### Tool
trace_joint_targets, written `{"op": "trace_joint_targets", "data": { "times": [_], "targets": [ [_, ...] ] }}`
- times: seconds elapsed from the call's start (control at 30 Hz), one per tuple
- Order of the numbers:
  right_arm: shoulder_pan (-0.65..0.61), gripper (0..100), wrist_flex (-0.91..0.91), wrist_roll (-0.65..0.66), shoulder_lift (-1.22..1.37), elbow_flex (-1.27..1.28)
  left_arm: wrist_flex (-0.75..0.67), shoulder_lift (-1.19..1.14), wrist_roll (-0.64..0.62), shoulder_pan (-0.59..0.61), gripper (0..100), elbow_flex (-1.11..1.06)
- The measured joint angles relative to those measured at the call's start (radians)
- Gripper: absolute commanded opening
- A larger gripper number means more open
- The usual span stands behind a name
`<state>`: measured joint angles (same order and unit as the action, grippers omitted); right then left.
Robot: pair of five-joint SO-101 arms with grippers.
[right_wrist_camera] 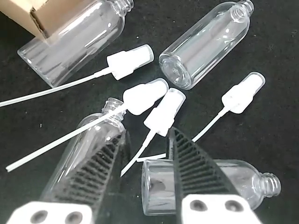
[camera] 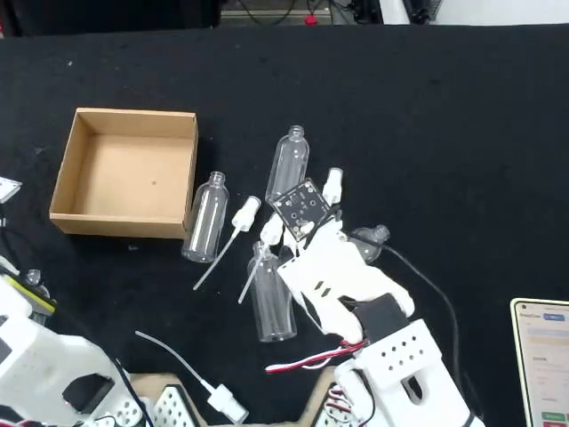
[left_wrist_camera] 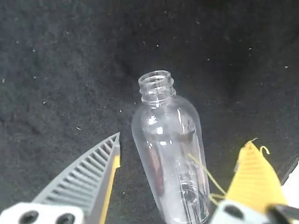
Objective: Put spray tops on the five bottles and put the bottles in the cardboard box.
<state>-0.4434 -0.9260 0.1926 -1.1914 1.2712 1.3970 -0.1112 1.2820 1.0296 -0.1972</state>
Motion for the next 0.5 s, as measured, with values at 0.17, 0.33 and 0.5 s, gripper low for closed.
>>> {"op": "trace_joint_targets", "data": {
  "times": [0.17, 0.33, 0.5],
  "targets": [
    [0.0, 13.8, 0.0, 0.0, 0.0, 0.021, -0.009, -0.006, 0.006, 0.02, 37, -0.025],
    [0.0, 13.8, 0.0, 0.0, 0.0, 0.021, -0.037, -0.006, 0.006, 0.021, 37, -0.068],
    [0.0, 13.8, 0.0, 0.0, 0.0, 0.021, -0.158, -0.006, 0.006, 0.026, 37, -0.158]
  ]
}}
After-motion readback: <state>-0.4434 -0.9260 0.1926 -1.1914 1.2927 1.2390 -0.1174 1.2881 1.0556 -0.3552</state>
